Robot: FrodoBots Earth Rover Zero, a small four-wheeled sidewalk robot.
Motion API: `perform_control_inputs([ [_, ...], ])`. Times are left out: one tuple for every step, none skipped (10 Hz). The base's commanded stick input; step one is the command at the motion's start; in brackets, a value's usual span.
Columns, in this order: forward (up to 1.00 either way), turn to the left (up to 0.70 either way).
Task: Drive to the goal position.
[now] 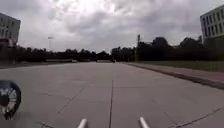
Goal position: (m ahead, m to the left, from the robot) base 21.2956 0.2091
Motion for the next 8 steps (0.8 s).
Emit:
perform_control_inputs([
  [0.7,0.0],
  [0.7,0.0],
  [0.7,0.0],
  [0.7,0.0],
  [0.7,0.0],
  [0.7,0.0],
  [0.7,0.0],
  [0.7,0.0],
])
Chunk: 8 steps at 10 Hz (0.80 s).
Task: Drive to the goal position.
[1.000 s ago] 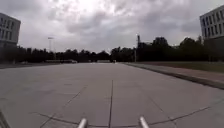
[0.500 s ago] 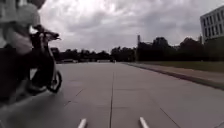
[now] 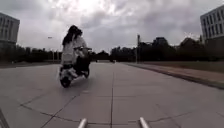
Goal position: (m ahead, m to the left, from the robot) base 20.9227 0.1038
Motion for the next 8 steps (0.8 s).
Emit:
perform_control_inputs([
  [0.7,0.0],
  [0.7,0.0],
  [0.7,0.0],
  [0.7,0.0],
  [0.7,0.0],
  [0.7,0.0],
  [0.7,0.0],
  [0.7,0.0],
])
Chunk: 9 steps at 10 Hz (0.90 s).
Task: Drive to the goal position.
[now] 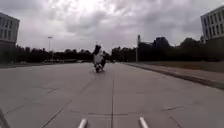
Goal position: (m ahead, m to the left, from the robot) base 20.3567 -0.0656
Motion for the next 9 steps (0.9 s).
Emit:
perform_control_inputs([
  [0.7,0.0],
  [0.7,0.0],
  [0.7,0.0],
  [0.7,0.0],
  [0.7,0.0],
  [0.7,0.0],
  [0.7,0.0],
  [0.7,0.0],
  [0.7,0.0],
])
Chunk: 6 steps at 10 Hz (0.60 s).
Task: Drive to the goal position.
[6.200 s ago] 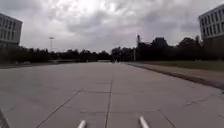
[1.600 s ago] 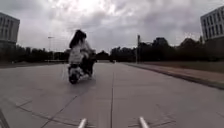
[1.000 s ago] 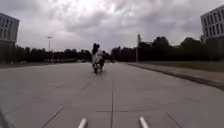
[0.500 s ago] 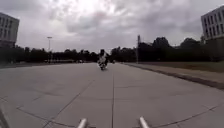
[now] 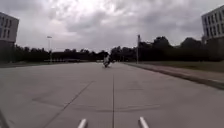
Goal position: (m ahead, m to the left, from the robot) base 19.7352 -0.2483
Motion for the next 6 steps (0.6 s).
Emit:
perform_control_inputs([
  [0.7,0.0],
  [0.7,0.0],
  [0.7,0.0],
  [0.7,0.0],
  [0.7,0.0],
  [0.7,0.0],
])
